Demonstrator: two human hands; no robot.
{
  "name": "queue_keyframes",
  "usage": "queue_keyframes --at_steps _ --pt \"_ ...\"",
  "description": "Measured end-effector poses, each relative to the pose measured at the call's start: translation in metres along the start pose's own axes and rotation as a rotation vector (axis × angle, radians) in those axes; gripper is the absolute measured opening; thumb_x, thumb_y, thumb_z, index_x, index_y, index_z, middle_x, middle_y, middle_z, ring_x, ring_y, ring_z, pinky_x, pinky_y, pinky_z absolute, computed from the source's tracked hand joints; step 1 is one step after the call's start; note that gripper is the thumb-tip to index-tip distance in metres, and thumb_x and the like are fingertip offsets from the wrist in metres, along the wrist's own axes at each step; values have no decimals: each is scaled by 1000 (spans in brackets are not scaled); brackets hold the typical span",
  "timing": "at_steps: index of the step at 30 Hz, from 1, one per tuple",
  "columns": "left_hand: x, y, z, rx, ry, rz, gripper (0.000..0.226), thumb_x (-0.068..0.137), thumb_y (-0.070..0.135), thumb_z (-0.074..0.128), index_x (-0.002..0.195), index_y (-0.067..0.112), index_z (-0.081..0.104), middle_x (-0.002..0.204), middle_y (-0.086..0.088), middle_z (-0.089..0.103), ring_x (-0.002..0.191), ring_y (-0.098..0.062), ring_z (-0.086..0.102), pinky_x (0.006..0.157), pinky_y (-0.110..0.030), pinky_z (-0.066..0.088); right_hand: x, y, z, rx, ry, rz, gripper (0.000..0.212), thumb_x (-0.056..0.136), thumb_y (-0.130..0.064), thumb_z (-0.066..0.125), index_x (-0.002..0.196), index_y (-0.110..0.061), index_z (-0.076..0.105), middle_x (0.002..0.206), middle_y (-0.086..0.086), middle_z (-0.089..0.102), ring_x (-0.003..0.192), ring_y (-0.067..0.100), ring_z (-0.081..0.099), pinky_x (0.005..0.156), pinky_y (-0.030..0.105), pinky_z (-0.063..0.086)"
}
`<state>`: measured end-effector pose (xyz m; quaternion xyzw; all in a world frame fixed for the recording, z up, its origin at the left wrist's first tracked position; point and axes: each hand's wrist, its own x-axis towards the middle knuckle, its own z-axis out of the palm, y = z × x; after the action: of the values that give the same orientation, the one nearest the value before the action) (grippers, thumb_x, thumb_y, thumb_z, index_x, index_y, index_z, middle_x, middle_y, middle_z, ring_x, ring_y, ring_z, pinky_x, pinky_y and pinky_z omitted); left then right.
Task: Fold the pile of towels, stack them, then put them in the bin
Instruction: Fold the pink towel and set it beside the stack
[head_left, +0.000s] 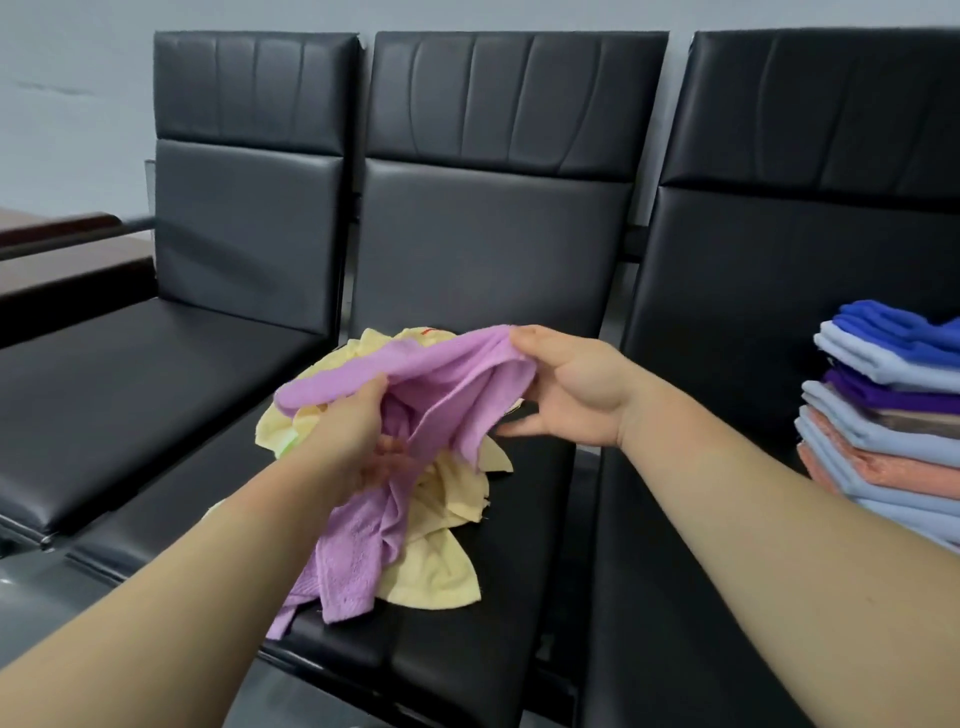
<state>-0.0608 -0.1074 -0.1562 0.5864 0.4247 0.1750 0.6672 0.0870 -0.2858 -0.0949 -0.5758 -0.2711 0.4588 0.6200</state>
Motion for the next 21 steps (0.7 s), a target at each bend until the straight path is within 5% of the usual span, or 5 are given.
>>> queue_keyframes --at_steps 3,7,12,17,21 --pt "-9 4 10 -328 -124 -245 58 90 68 50 124 21 48 119 -22 63 99 -42 69 73 -44 54 -13 -8 -4 146 44 -57 48 111 -35 38 133 1 61 135 23 65 128 38 62 111 61 42" --pt "2 5 21 -600 -158 -271 70 84 65 63 125 9 55 122 -21 62 109 -48 64 95 -64 50 -27 -8 -3 259 185 -81 49 111 -29 47 64 -15 51 73 7 56 76 22 59 89 39 49" --pt "-1 10 63 -575 -130 -179 36 103 23 50 131 1 54 132 -19 61 125 -34 57 97 -46 47 -62 -2 -3 -145 325 -76 43 108 -19 50 66 -18 41 59 -1 44 57 15 41 62 31 36" --pt "-52 25 151 -292 -394 205 34 93 -12 41 99 6 69 102 -16 70 97 -30 66 78 -31 59 -118 -5 -46 -414 639 -235 30 103 -22 49 74 -18 46 80 7 44 76 22 41 74 41 35" --pt "-91 23 210 -192 -718 220 37 98 -4 53 128 11 66 105 -11 74 89 -23 70 82 -39 59 -167 -9 -103 -323 888 -331 26 95 -24 49 70 -21 42 71 -2 41 66 16 37 62 35 35"
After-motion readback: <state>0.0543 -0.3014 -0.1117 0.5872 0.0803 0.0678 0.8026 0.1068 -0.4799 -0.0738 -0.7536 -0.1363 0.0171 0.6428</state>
